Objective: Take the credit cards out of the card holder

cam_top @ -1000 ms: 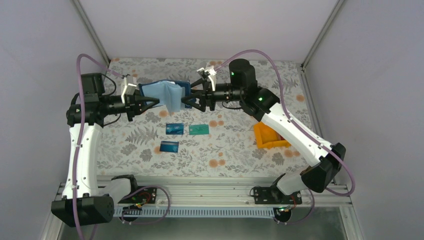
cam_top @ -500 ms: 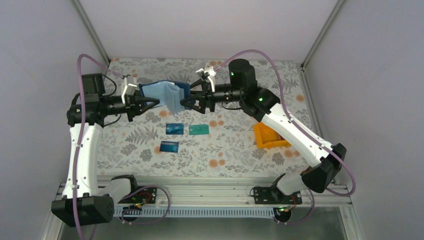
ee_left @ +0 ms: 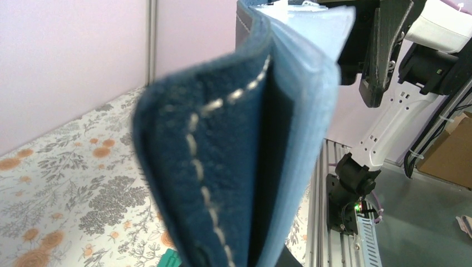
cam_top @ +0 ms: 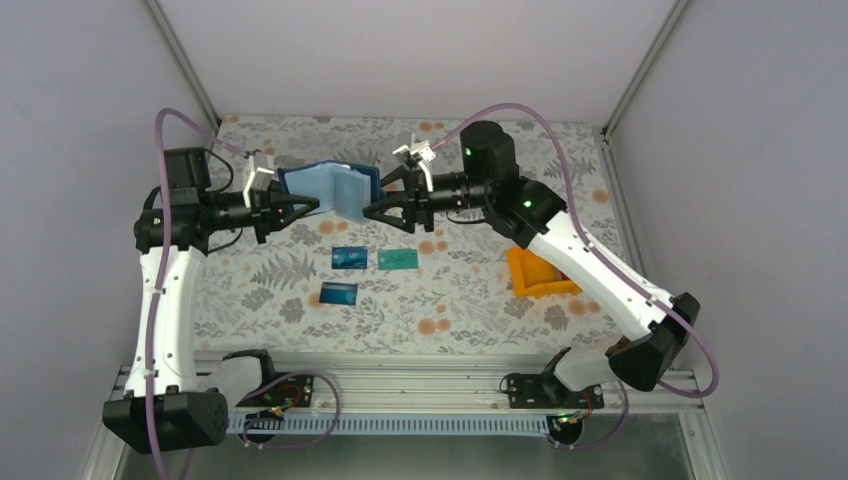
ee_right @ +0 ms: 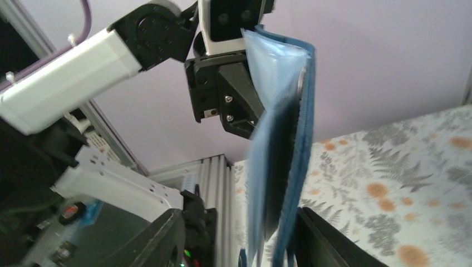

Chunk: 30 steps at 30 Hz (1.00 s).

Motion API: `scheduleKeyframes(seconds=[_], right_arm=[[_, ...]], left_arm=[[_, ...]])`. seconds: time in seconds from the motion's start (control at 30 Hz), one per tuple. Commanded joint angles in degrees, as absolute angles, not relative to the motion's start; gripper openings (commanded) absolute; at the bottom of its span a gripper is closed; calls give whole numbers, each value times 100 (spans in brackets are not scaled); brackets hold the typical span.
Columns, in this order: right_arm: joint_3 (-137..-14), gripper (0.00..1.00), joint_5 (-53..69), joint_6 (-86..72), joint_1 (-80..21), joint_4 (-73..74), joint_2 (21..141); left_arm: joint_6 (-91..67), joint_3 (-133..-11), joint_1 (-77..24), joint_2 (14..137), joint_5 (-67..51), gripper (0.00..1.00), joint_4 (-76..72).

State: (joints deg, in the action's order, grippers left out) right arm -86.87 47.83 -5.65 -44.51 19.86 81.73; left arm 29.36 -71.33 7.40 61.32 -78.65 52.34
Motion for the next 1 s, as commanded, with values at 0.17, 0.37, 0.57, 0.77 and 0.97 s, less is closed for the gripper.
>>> scheduleKeyframes(seconds=[0.17,0.37,0.57,0.77,0.97], right_arm=[[-8578,32,3939,-772,-4518,1592,7819],[-8672,39,4114,-828,-4563,1582,8036],[-8594,23,3918,-879,-4612,1432,8066],[-8721,13,3907,-942,-4678,1398,8264],[-8878,13,4009,-955,-4847,1352,8495]], left_arm=[[3031,-7093,790,6019,-8046,2,5150],[3031,-7096,787,5998,-8042,2,5150],[3044,-7097,791,5976,-8051,2,5166],[3111,-7076,791,5966,-8135,2,5199],[3078,-7002,792,5926,-8138,2,5169]])
